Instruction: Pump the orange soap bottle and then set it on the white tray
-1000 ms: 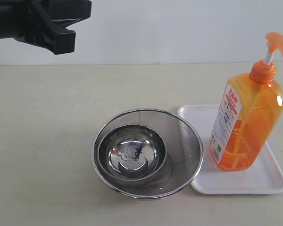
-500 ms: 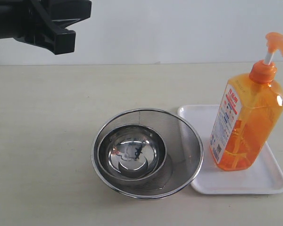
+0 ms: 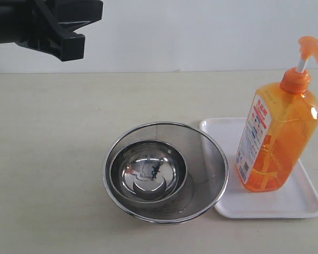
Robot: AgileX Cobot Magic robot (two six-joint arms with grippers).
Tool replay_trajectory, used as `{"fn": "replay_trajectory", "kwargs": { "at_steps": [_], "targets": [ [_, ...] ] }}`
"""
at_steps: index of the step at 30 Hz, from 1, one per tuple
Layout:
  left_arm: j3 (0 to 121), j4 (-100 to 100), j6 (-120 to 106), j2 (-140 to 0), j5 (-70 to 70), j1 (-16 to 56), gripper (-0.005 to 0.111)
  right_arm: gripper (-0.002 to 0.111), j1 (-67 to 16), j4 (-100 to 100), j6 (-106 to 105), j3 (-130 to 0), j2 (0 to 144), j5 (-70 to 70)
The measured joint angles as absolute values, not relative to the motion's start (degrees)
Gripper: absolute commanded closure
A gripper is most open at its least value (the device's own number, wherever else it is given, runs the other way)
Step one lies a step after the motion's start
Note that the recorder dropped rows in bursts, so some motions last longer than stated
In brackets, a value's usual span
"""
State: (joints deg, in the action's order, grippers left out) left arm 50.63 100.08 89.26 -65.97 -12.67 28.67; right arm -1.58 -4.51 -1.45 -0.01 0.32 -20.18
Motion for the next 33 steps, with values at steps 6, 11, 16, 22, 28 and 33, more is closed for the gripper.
{"fn": "replay_trajectory", "kwargs": {
  "at_steps": [6, 11, 16, 22, 28, 33],
  "targets": [
    [50.6, 100.1, 86.4, -65.8, -11.3, 28.7, 0.102, 0.108, -1.6, -4.5, -1.4, 0.0, 0.3, -20.2],
    [47.3, 100.2, 88.4, -58.8, -2.1, 28.7, 0.102, 0.108, -1.5, -4.5, -1.4, 0.0, 0.3, -20.2],
    [31.8, 99.2, 89.8, -39.4, -0.6, 20.0, 0.102, 0.108, -1.5, -4.5, -1.3, 0.0, 0.3, -20.2],
    [10.0, 98.5, 94.4, -9.2, -4.0, 9.5, 0.102, 0.108, -1.5, -4.5, -1.3, 0.0, 0.3, -20.2],
    [3.6, 98.5, 103.7, -0.3, -3.9, 9.4, 0.102, 0.108, -1.5, -4.5, -1.3, 0.0, 0.3, -20.2],
    [4.0, 99.1, 103.2, -0.2, -3.7, 9.4, 0.102, 0.108, -1.5, -4.5, -1.3, 0.0, 0.3, -20.2]
  ]
}}
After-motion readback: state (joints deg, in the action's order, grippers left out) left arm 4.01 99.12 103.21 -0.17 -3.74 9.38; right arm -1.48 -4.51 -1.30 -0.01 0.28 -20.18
